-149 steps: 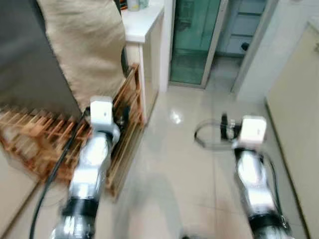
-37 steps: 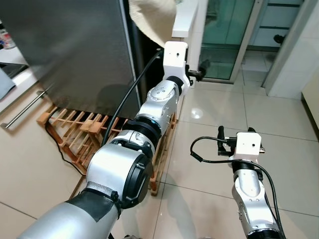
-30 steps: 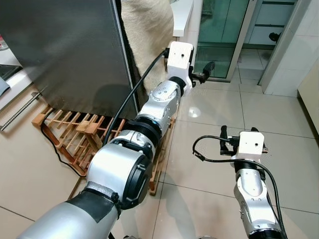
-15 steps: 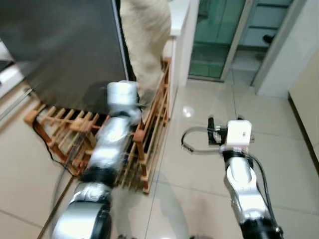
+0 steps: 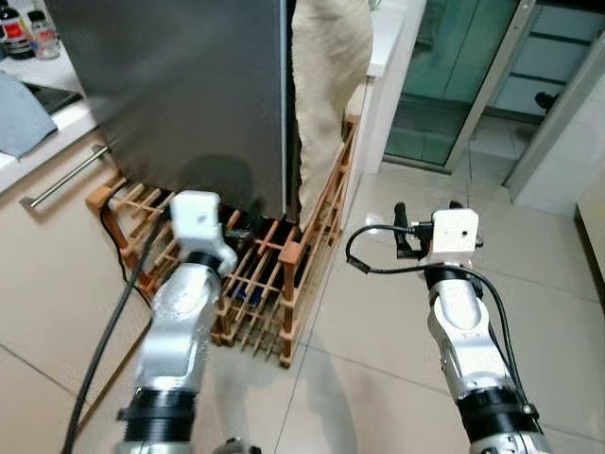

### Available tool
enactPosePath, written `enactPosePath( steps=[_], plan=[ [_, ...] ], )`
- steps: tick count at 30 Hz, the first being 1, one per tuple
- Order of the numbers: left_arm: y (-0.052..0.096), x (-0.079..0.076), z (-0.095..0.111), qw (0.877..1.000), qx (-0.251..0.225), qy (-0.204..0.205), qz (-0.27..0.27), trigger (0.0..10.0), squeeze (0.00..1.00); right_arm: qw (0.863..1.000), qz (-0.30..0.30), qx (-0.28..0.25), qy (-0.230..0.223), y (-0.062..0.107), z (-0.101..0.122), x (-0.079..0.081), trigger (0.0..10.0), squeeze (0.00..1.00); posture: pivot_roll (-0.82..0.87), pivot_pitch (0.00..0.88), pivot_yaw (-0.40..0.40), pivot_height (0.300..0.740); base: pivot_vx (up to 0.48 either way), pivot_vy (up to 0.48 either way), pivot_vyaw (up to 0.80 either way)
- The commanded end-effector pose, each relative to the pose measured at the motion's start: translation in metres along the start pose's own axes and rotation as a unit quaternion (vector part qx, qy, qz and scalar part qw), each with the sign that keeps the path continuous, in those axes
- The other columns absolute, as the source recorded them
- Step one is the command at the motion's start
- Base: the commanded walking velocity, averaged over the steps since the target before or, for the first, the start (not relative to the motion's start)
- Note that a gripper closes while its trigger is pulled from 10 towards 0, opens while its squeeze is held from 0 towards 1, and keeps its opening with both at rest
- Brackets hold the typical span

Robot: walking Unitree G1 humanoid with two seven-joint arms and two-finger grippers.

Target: Restocking fridge

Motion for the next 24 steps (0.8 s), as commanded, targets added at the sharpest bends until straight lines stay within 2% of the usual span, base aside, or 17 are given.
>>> enactPosePath(
  steps=[1,3,4,5,6,8,10,11,12,15,16,17,19,24],
  plan=[
    [0.005,-0.001,0.003,1.0,0.0,-0.006,-0.012,10.0,0.0,1.0,-0.024,-0.01,-0.002,0.0,0.007,-0.012,10.0,0.03,-0.13,0.0,0.059,0.74,0.0,0.0,0.0],
    [0.01,0.001,0.005,1.0,-0.005,-0.002,-0.011,10.0,0.0,0.999,-0.029,-0.013,-0.002,0.003,0.009,-0.016,10.0,0.03,-0.13,0.0,0.059,0.74,0.0,0.0,0.0],
    [0.035,0.016,0.013,1.0,-0.018,0.003,0.021,10.0,0.0,0.999,-0.036,-0.023,-0.001,0.023,0.015,-0.03,10.0,0.02,-0.12,0.0,0.029,0.74,0.0,0.0,0.0],
    [0.045,0.021,0.016,0.999,-0.019,0.005,0.032,10.0,0.0,0.999,-0.035,-0.027,0.0,0.032,0.018,-0.035,10.0,0.02,-0.12,0.0,0.024,0.74,0.0,0.0,0.0],
    [0.045,0.021,0.016,0.999,-0.019,0.005,0.032,10.0,0.0,0.999,-0.035,-0.027,0.0,0.032,0.018,-0.035,10.0,0.02,-0.12,0.0,0.024,0.74,0.0,0.0,0.0],
    [0.071,0.034,0.013,0.998,-0.006,-0.015,0.057,10.0,0.0,0.999,-0.025,-0.024,-0.006,0.059,0.019,-0.042,10.0,0.03,-0.12,0.0,0.015,0.74,0.0,0.0,0.0],
    [0.085,0.04,0.01,0.997,0.006,-0.032,0.071,10.0,0.0,0.999,-0.024,-0.02,-0.019,0.075,0.02,-0.046,10.0,0.03,-0.12,0.0,0.005,0.74,0.0,0.0,0.0],
    [0.085,0.04,0.01,0.997,0.006,-0.032,0.071,10.0,0.0,0.999,-0.024,-0.02,-0.019,0.075,0.02,-0.046,10.0,0.03,-0.12,0.0,0.005,0.74,0.0,0.0,0.0],
    [0.092,0.042,0.002,0.996,0.027,-0.049,0.071,10.0,0.0,0.999,-0.026,-0.017,-0.029,0.079,0.021,-0.049,10.0,0.03,-0.12,0.0,-0.008,0.74,0.0,0.0,0.0],
    [0.086,0.034,-0.001,0.997,0.014,0.019,0.072,10.0,0.0,0.999,-0.033,-0.011,-0.039,0.071,0.016,-0.048,10.0,0.03,-0.12,0.0,-0.011,0.74,0.205,0.0,0.0],
    [0.081,0.03,0.001,0.997,0.011,0.02,0.073,10.0,0.0,0.999,-0.026,-0.01,-0.035,0.068,0.017,-0.046,10.0,0.03,-0.11,0.0,-0.012,0.74,0.48,0.0,0.0],
    [0.068,0.02,0.008,0.998,-0.004,0.017,0.064,10.0,0.0,0.999,-0.016,-0.007,-0.031,0.061,0.017,-0.04,10.0,0.03,-0.11,0.0,-0.015,0.74,0.48,0.0,0.0],
    [0.059,0.008,0.016,0.998,-0.023,0.019,0.047,10.0,0.0,0.999,-0.005,-0.008,-0.031,0.053,0.02,-0.035,10.0,0.03,-0.12,0.0,-0.013,0.74,0.48,0.0,0.0],
    [0.052,0.003,0.021,0.999,-0.034,0.013,0.033,10.0,0.0,1.0,0.007,-0.008,-0.027,0.045,0.022,-0.033,10.0,0.02,-0.12,0.0,0.0,0.74,0.48,0.0,0.0]
  ],
)
Point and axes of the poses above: a point about 5 cm out from each wrist's last joint towards the gripper, its own y axis pointing back from the gripper into the wrist, its own z axis along the axis of the wrist's last joint, x = y × z, the point moved 1 cm from there along -y, pointing out of the wrist towards the gripper, and after that the axes turned 13 degrees about y, right-handed, at the moved point
